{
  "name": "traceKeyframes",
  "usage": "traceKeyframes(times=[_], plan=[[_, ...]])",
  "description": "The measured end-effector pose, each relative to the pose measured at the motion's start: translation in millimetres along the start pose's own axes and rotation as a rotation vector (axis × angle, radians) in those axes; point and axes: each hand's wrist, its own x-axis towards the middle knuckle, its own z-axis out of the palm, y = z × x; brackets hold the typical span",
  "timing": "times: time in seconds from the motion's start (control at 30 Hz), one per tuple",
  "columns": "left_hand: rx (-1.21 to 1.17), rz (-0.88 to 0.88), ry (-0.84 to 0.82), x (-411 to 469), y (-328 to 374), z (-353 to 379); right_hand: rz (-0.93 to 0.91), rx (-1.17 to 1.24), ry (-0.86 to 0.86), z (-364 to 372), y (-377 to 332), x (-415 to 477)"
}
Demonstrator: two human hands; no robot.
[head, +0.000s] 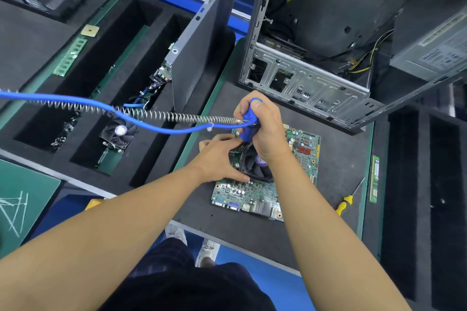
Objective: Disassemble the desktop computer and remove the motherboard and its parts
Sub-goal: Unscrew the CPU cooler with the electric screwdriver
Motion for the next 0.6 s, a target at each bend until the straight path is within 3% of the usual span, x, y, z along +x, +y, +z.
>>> traceKeyframes(times=[0.4, 0.6], plan=[[0.095, 0.128, 0.008, -8.1, -16.6, 5.8, -0.039, 0.109, -0.021, 9.4, -17.9, -8.3], [0.030, 0.040, 0.046, -4.9, -15.5, 12.5, 0.016, 0.129, 0.019, 11.2, -1.2, -30.1]])
